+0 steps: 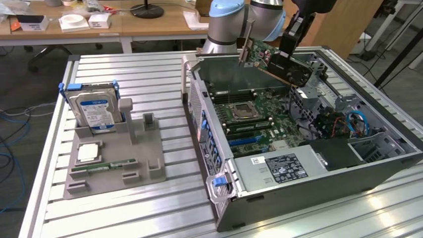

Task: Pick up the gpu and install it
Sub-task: 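Insert the gpu into the slot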

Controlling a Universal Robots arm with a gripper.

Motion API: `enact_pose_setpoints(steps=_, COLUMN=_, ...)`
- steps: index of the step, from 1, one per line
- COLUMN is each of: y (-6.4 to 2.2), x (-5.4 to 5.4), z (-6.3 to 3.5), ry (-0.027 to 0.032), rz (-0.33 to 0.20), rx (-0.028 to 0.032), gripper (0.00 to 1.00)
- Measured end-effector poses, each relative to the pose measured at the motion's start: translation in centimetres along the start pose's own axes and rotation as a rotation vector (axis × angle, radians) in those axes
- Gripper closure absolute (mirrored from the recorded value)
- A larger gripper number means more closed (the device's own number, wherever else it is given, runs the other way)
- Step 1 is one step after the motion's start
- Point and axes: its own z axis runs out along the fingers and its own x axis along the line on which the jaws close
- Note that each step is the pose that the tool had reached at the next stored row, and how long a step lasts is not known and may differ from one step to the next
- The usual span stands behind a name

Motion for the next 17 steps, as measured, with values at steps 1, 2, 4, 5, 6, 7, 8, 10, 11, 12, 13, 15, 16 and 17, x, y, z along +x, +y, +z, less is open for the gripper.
enact_pose_setpoints(steps=1, y=0.0, x=0.0, z=0.0, ry=0.0, rz=-0.001, rx=0.0, gripper=0.74)
enact_pose_setpoints(steps=2, y=0.0, x=0.0, z=0.0, ry=0.0001, rz=-0.001, rx=0.0, gripper=0.74)
enact_pose_setpoints(steps=4, y=0.0, x=0.0, z=0.01, ry=0.0009, rz=-0.014, rx=-0.0007, gripper=0.74)
enact_pose_setpoints(steps=5, y=0.0, x=-0.01, z=0.02, ry=0.0021, rz=-0.031, rx=-0.0014, gripper=0.74)
enact_pose_setpoints(steps=6, y=0.0, x=0.0, z=0.03, ry=0.0034, rz=-0.049, rx=-0.0021, gripper=0.74)
enact_pose_setpoints(steps=7, y=0.0, x=0.0, z=0.04, ry=0.0047, rz=-0.067, rx=-0.0028, gripper=0.74)
enact_pose_setpoints(steps=8, y=0.0, x=0.0, z=0.05, ry=0.0061, rz=-0.085, rx=-0.0034, gripper=0.74)
enact_pose_setpoints(steps=10, y=0.0, x=0.0, z=0.09, ry=0.0086, rz=-0.121, rx=-0.0051, gripper=0.74)
enact_pose_setpoints(steps=11, y=0.0, x=0.0, z=0.1, ry=0.01, rz=-0.139, rx=-0.0058, gripper=0.74)
enact_pose_setpoints(steps=12, y=-0.01, x=0.0, z=0.11, ry=0.0114, rz=-0.158, rx=-0.0065, gripper=0.74)
enact_pose_setpoints(steps=13, y=-0.01, x=0.0, z=0.12, ry=0.0127, rz=-0.176, rx=-0.0072, gripper=0.74)
enact_pose_setpoints(steps=15, y=-0.01, x=0.01, z=0.15, ry=0.0153, rz=-0.212, rx=-0.0088, gripper=0.74)
enact_pose_setpoints(steps=16, y=-0.01, x=0.01, z=0.17, ry=0.0166, rz=-0.23, rx=-0.0095, gripper=0.74)
enact_pose_setpoints(steps=17, y=-0.01, x=0.01, z=0.18, ry=0.0178, rz=-0.248, rx=-0.0103, gripper=0.74)
